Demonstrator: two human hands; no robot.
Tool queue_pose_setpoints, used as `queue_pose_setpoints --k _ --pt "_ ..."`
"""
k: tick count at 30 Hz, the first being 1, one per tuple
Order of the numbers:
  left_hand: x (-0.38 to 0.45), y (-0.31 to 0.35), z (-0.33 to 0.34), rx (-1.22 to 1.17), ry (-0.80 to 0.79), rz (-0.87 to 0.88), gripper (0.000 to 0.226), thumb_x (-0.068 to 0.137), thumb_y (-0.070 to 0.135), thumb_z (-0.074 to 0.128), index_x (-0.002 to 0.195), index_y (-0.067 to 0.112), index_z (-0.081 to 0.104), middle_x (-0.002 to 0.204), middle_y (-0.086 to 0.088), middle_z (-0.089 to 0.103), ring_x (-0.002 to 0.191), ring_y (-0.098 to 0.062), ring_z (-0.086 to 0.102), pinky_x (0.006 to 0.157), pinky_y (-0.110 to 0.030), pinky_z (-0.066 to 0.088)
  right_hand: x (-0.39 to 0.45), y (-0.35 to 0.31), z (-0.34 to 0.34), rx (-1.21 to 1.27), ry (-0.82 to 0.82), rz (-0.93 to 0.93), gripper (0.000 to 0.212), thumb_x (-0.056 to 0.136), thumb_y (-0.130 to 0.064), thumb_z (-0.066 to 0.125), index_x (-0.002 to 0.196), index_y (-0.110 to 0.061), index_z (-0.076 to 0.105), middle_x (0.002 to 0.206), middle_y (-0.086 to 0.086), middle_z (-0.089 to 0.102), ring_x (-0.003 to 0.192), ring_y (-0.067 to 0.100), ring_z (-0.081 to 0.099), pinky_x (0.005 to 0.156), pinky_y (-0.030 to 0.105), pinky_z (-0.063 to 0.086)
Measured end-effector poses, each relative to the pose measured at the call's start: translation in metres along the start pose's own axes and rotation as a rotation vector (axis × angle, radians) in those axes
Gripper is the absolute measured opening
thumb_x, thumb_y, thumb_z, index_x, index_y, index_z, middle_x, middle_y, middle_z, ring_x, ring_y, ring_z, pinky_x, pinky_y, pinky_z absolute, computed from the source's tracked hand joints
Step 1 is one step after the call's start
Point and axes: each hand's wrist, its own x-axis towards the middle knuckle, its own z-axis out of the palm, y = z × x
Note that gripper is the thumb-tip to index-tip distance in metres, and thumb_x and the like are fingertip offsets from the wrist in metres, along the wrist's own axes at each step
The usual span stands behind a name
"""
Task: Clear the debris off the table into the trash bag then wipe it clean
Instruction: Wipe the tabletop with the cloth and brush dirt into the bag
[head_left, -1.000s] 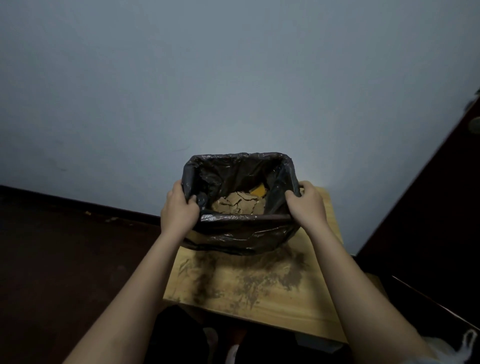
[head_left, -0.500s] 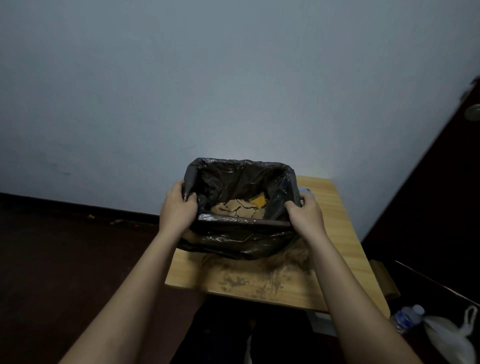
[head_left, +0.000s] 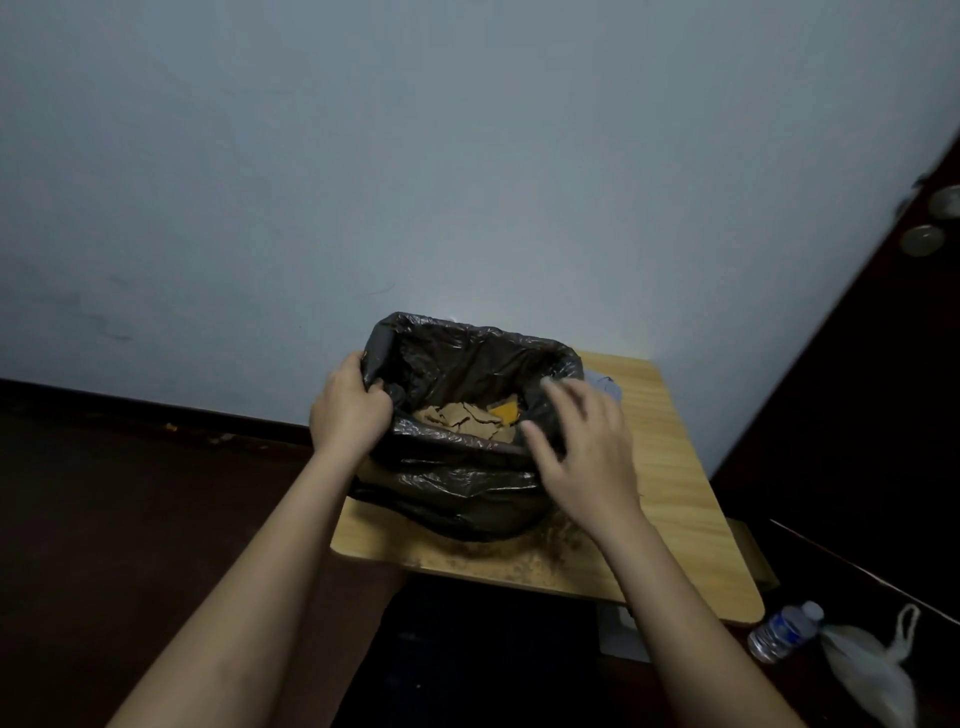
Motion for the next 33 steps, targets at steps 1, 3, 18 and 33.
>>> queue_pose_setpoints --k 1,3,18,33 --pt "-0.001 0.001 0.000 0.004 0.004 -0.005 0.025 0.090 0.015 0.048 0.115 0.020 0.054 0.111 -0.011 0.061 0.101 -0.038 0.056 0.073 -0.034 0.035 0.000 -0.005 -0.001 -0.056 -0.059 -0.109 0.054 0.092 -0.055 0.050 0.136 -0.022 0.052 0.134 0.000 0.051 0.127 0.022 0.041 0.103 0.041 0.033" --pt "-0.004 0.004 0.001 0.010 0.010 -0.019 0.023 0.091 0.016 0.047 0.113 0.019 0.054 0.112 -0.011 0.060 0.101 -0.038 0.056 0.073 -0.034 0.034 0.000 -0.011 0.002 -0.188 -0.204 -0.248 0.059 0.089 -0.064 0.048 0.131 -0.024 0.056 0.128 -0.002 0.054 0.123 0.021 0.043 0.101 0.039 0.032" --pt "-0.024 0.000 -0.009 0.060 0.016 0.091 0.035 0.097 0.026 0.047 0.129 0.011 0.047 0.124 -0.016 0.052 0.115 -0.037 0.047 0.085 -0.043 0.039 -0.010 -0.021 0.007 -0.190 -0.012 -0.480 0.035 0.049 -0.017 0.091 0.073 -0.016 0.066 0.072 -0.004 0.062 0.061 0.015 0.060 0.046 0.022 0.043" --pt "-0.083 0.018 0.000 0.387 -0.079 0.921 0.045 0.095 0.050 0.036 0.102 0.017 0.066 0.093 0.000 0.061 0.084 -0.021 0.058 0.079 -0.036 0.039 -0.031 -0.012 -0.009 -0.165 0.028 -0.376 0.034 0.053 -0.017 0.091 0.081 -0.015 0.070 0.072 -0.003 0.063 0.062 0.019 0.061 0.048 0.023 0.044"
